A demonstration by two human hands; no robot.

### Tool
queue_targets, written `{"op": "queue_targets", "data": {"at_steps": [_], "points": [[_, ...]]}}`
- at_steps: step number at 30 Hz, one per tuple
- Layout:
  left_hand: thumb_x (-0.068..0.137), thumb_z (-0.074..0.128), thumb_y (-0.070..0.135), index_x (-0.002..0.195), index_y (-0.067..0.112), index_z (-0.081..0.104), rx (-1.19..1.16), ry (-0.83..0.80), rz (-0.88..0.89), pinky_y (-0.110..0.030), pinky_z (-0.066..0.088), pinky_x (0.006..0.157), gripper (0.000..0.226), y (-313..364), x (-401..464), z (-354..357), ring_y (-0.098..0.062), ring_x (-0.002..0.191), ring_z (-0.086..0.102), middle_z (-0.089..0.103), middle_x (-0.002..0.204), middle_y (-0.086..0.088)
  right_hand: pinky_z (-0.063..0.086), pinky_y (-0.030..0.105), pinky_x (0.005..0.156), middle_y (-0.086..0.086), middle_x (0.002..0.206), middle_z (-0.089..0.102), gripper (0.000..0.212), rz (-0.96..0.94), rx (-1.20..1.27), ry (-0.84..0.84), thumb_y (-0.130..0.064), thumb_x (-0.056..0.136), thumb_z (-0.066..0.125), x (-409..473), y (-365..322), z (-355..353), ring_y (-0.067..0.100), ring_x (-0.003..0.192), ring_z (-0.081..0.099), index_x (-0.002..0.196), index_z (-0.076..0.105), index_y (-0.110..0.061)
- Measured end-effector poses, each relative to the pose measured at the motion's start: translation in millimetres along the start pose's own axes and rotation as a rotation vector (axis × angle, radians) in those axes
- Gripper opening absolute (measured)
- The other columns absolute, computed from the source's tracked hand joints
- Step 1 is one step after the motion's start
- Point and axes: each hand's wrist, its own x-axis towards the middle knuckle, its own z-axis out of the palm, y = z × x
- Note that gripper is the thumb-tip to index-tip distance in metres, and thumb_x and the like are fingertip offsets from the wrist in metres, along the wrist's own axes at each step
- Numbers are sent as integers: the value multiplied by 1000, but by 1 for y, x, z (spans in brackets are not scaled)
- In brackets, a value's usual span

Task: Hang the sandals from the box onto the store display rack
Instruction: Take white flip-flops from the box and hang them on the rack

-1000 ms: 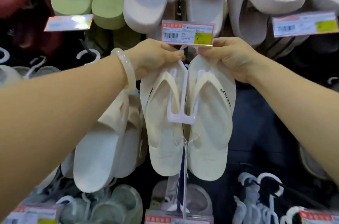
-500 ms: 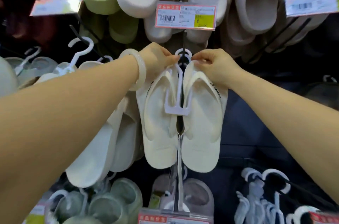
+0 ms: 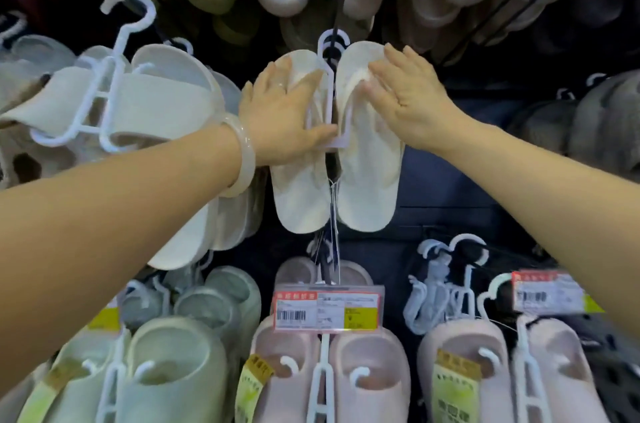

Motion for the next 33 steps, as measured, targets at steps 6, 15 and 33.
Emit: {"op": "queue_targets", "data": {"at_steps": [6, 15, 33], "points": [[87, 55, 41, 144, 25, 29, -226, 121, 192, -43, 16, 116, 64, 53, -39, -16, -28, 141, 19, 21, 153, -10, 23, 42, 111, 14, 139, 43, 54, 42, -16, 12, -42, 89, 44, -53, -28, -34, 33, 134, 31, 129, 50, -7], [88, 56, 37, 146, 22, 23, -332, -214, 310, -38, 21, 115, 68, 140, -101, 12, -27, 143, 14, 14, 155, -10, 16, 38, 117, 11, 155, 22, 57, 224, -116, -197, -32, 91, 54, -171, 11, -84, 25, 145, 14, 141, 37, -11], [85, 60, 37, 141, 15, 32, -368, -1003, 352, -44, 33, 107, 67, 463, -474, 173, -36, 134, 30, 31, 146, -14, 23, 43, 114, 19, 152, 23, 58, 650, -40, -1079, -32, 92, 55, -667, 110, -209, 34, 142, 21, 139, 36, -4]]}}
